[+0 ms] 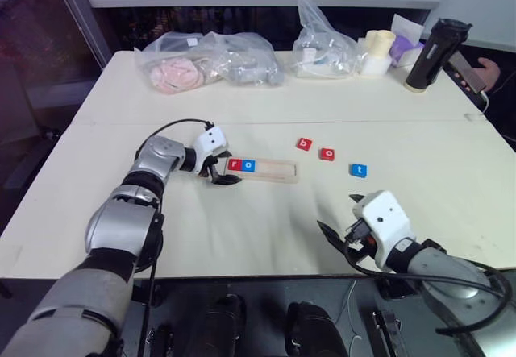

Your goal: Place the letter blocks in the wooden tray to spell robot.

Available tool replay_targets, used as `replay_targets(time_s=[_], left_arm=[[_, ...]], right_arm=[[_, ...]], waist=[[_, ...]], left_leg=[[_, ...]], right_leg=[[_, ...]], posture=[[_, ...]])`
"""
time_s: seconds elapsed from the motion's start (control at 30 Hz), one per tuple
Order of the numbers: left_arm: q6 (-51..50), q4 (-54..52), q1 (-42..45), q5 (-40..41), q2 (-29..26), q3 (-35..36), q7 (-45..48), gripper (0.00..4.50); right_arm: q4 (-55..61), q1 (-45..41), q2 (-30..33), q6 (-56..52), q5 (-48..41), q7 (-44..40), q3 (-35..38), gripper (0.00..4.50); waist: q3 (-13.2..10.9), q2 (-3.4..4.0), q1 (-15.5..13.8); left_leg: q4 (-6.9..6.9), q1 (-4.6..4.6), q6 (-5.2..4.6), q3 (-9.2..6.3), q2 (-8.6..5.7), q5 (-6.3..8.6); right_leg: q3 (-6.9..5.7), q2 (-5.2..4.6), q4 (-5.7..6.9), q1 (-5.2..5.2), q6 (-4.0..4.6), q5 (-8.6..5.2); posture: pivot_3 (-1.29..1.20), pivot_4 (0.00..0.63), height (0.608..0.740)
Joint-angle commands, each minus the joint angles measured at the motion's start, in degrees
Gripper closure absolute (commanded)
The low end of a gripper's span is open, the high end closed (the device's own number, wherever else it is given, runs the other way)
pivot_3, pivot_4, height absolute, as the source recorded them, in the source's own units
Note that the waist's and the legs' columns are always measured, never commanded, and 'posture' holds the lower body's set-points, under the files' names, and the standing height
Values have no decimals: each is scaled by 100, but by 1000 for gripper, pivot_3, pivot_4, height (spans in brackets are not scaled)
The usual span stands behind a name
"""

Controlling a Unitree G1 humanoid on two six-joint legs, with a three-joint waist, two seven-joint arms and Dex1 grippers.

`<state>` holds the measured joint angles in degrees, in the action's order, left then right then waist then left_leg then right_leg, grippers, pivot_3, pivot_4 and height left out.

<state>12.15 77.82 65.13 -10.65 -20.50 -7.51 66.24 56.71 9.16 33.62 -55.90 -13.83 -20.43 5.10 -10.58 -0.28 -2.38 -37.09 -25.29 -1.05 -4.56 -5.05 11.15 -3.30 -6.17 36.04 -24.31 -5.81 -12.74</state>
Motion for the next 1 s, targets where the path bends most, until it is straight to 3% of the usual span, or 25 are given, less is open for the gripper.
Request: replay_targets(time_s=[0.03, 0.27, 0.4, 0.43, 1.0], left_arm=[[15, 32, -53, -206, 129, -108, 287, 0], [91, 27, -103, -355, 145, -229, 530, 0], [200, 20, -153, -465, 104, -303, 701, 1282], [220, 19, -162, -476, 97, -312, 734, 1342], [994, -313, -584, -196, 163, -202, 2170, 1341]], right_arm=[[321, 52, -41, -18, 5, 106, 145, 15], [276, -30, -79, -43, 16, 223, 130, 15], [233, -40, -72, -15, 27, 244, 109, 0], [224, -44, -78, -6, 31, 252, 99, 0], [-203, -351, -71, 266, 123, 304, -186, 0]], waist=[[1, 0, -1], [3, -1, 4], [5, -2, 8], [6, -1, 10], [18, 4, 11]], left_leg=[[0, 0, 0, 0, 0, 0], [0, 0, -4, 1, -2, 2], [0, 0, -5, 1, -1, 2], [0, 1, -5, 1, -1, 2], [1, 3, -8, 2, -1, 5]], right_leg=[[0, 0, 0, 0, 0, 0], [0, -3, 0, 0, -1, 0], [0, -2, 0, 0, -1, 0], [0, -2, 0, 0, -1, 0], [0, -7, -2, 3, 0, -1]], posture=[[0, 150, 738], [0, 150, 738], [0, 150, 738], [0, 150, 738], [0, 150, 738]])
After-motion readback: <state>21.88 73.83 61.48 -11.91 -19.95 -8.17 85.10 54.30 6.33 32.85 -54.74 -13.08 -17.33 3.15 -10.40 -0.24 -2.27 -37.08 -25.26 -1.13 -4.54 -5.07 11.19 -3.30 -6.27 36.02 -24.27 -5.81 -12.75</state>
